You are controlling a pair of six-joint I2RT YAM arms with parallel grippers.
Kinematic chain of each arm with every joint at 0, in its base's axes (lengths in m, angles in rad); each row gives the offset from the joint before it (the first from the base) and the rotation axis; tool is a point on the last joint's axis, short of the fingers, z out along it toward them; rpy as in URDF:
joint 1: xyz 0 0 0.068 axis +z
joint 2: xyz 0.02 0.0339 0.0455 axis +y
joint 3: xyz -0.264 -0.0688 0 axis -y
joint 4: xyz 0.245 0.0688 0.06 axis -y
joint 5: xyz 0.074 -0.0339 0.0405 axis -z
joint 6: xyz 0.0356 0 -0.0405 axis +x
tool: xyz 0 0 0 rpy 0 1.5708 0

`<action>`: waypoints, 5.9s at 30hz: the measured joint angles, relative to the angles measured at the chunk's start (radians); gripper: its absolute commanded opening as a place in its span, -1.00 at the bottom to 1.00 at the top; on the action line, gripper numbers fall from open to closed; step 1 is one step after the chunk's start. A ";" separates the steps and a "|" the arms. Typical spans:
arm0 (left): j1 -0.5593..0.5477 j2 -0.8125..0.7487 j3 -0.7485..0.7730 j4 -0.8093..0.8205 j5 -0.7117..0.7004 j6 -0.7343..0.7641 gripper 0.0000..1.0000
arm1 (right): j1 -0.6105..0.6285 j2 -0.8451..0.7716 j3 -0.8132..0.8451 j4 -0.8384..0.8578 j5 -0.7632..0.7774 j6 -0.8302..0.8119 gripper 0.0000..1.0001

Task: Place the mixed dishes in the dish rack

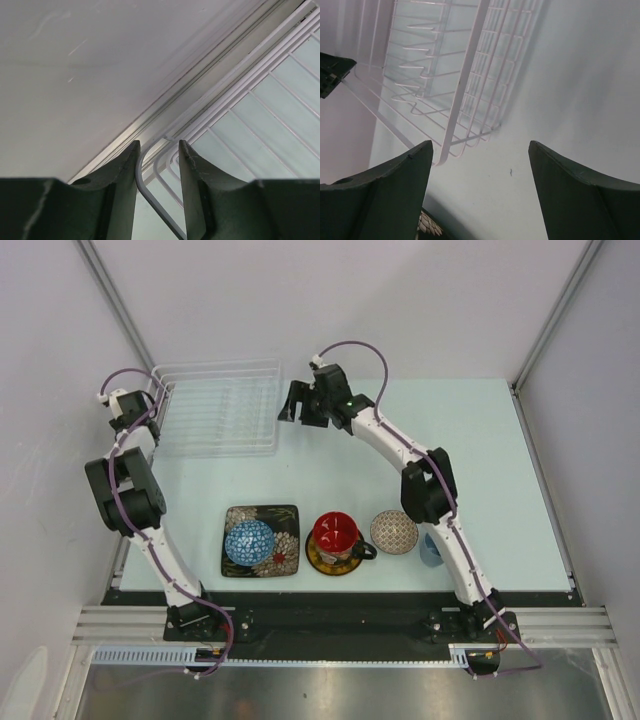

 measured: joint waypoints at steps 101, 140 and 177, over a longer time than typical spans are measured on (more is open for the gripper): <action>-0.314 -0.388 -0.224 -0.550 0.740 0.418 -0.32 | -0.263 -0.820 -1.001 -0.095 0.257 -0.110 0.29; -0.381 -0.256 -0.124 -0.444 0.695 0.399 0.40 | -0.287 -0.592 -0.893 -0.111 0.294 -0.159 0.46; -0.327 -0.713 -0.431 -0.803 0.775 0.687 0.29 | -0.076 -1.100 -1.417 -0.330 0.383 -0.184 0.44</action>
